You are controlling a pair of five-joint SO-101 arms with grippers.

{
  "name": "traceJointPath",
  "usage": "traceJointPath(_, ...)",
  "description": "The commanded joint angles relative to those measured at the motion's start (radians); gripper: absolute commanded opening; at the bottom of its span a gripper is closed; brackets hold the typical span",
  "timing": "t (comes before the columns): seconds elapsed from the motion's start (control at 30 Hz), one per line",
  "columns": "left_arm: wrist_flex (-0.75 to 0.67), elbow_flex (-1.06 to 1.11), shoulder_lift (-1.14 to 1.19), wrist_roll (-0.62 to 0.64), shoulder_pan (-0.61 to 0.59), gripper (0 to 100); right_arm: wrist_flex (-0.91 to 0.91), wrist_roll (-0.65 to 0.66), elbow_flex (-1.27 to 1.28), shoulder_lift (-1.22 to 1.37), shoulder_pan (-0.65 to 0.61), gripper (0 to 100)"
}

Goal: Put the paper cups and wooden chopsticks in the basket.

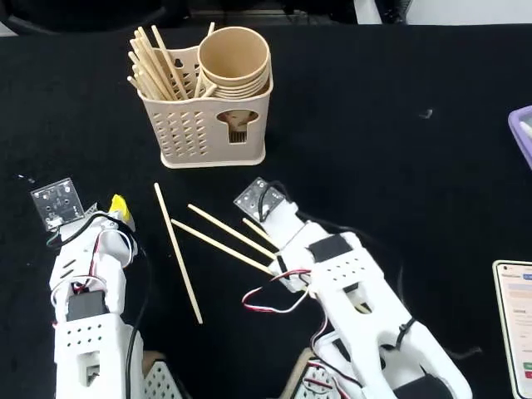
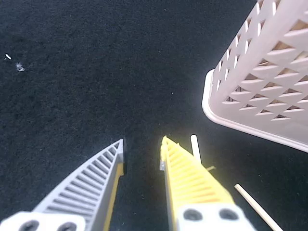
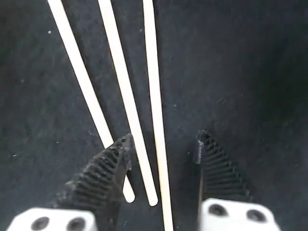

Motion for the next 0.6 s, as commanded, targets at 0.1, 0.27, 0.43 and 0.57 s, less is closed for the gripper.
traceJointPath(0.1,-0.012,-0.01,-0.015,-0.008,0.012,13,-0.077,0.008,0.021,-0.004,-0.04,19.8)
traceJointPath(0.27,-0.012,-0.01,-0.015,-0.008,0.012,13,-0.135,0.005,-0.025,0.151,-0.046,19.8)
traceJointPath(0.43,-0.012,-0.01,-0.015,-0.008,0.012,13,-0.1,0.009,-0.13,0.3,-0.044,14.7)
traceJointPath(0.57,-0.015,-0.01,-0.015,-0.008,0.012,13,-0.06,0.011,-0.154,0.326,-0.049,2.9)
